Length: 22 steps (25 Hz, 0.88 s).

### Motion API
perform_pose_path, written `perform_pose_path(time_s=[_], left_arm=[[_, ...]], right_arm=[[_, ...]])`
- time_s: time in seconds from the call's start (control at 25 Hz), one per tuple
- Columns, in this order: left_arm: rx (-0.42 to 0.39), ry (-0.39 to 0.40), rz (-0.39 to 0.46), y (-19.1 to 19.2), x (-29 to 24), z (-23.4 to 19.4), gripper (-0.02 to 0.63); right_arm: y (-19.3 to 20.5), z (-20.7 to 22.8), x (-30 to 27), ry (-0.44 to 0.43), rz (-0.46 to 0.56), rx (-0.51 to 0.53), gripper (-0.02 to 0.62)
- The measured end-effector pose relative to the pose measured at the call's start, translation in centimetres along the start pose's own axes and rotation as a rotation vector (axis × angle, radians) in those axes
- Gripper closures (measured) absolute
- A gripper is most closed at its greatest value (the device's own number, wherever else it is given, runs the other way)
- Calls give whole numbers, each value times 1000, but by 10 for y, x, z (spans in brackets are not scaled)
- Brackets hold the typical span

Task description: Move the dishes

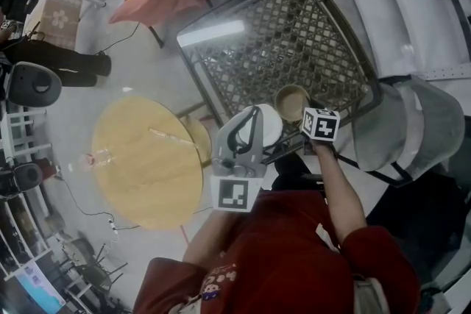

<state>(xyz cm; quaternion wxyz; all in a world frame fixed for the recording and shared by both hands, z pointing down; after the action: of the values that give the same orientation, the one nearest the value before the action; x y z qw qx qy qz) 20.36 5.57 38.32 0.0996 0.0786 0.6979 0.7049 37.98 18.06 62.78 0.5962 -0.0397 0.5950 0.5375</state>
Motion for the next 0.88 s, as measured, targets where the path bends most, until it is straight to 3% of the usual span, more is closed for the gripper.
perform_pose_path(time_s=[0.44,0.88], left_arm=[[0,-18,20,-3,12,-6,598],[-15,-63,53,-11,35,-21,598]], right_arm=[[-12,-10,9,30,84,83,506],[-41,-30,41,20,223,81,505]])
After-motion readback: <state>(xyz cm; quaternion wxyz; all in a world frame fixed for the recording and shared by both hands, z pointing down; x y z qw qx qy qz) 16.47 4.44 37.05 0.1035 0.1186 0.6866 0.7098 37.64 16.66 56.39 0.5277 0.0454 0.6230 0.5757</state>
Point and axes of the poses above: the fingertips, and each gripper's own axes: x backward along the fingers, z to its right, y out of its underside, the point moved 8 cm from there along x, backward along the fingers, and after that the axes turned 5 degrees about z, right-handed, at the moved point
